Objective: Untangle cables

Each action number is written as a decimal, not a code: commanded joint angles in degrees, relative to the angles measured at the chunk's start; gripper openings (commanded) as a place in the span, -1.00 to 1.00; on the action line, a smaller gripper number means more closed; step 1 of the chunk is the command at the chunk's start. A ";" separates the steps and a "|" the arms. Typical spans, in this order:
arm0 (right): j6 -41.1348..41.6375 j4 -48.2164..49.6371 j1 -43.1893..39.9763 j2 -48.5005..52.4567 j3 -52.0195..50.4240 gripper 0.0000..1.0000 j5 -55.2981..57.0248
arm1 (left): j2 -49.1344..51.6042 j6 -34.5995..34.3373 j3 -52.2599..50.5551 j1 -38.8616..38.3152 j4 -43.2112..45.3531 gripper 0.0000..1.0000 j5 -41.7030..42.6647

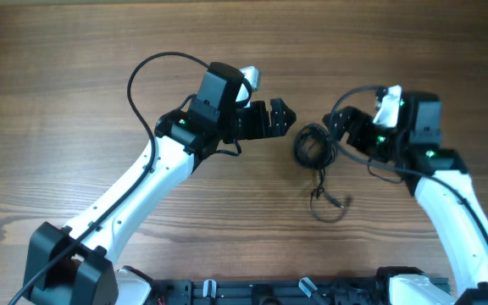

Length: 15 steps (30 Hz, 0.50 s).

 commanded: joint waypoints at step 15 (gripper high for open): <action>-4.76 -15.72 -15.13 -0.33 3.69 1.00 10.36 | 21.46 -4.50 0.07 -18.38 6.95 1.00 -27.26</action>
